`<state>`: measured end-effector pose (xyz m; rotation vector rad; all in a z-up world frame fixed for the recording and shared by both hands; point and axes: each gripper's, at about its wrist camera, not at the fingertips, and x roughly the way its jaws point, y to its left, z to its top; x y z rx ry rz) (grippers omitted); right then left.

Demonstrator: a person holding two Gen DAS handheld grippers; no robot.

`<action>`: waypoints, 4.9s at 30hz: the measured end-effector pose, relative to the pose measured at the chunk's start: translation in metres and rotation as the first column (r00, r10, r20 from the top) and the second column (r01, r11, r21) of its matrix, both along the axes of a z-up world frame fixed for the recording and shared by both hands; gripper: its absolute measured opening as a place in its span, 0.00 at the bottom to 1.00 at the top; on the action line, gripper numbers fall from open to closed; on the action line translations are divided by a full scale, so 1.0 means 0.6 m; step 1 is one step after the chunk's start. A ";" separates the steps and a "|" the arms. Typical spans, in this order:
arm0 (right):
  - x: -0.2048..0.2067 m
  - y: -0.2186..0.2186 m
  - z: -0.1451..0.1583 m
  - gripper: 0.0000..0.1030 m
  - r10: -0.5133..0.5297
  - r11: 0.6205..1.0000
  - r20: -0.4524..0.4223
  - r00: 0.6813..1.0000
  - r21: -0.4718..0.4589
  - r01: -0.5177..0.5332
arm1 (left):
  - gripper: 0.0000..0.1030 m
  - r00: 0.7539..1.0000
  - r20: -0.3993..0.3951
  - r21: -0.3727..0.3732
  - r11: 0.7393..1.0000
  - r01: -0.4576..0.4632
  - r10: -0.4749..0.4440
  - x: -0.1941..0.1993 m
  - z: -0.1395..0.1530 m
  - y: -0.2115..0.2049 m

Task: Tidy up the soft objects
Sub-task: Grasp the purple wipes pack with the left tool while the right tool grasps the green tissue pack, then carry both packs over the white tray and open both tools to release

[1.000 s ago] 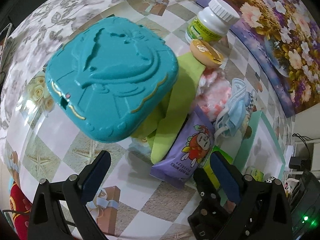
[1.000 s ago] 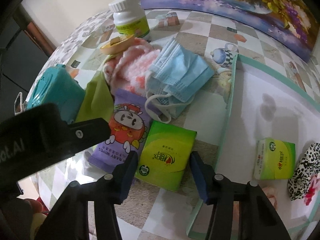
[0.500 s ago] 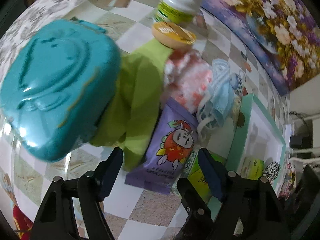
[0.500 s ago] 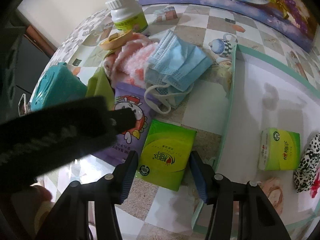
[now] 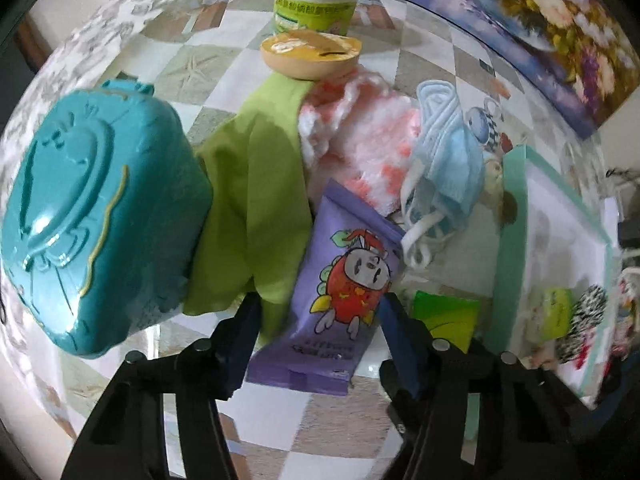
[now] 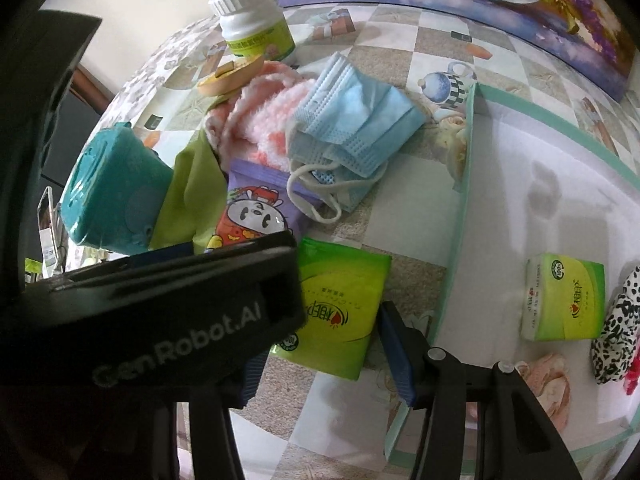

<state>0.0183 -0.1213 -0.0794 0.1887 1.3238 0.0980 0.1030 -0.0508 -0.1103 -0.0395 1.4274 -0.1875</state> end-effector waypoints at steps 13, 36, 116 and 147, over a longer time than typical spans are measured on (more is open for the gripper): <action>0.005 -0.002 -0.004 0.54 -0.004 1.000 -0.006 1.000 0.008 0.004 | 0.40 1.000 0.008 0.043 0.999 0.023 -0.023 0.002 -0.003 -0.021; 0.008 -0.010 0.011 0.53 -0.032 0.999 -0.018 0.999 0.033 0.033 | 0.32 1.000 0.011 -0.040 0.999 0.001 -0.001 -0.017 0.036 0.037; -0.132 -0.410 0.128 0.53 -0.651 0.735 0.151 0.744 -0.118 0.667 | 0.27 0.909 0.353 -0.145 0.947 0.286 -0.220 -0.134 0.226 -0.089; -0.114 -0.455 0.102 0.61 -0.659 0.719 0.192 0.728 -0.125 0.684 | 0.78 0.914 0.322 -0.127 0.945 0.300 -0.247 -0.082 0.166 -0.181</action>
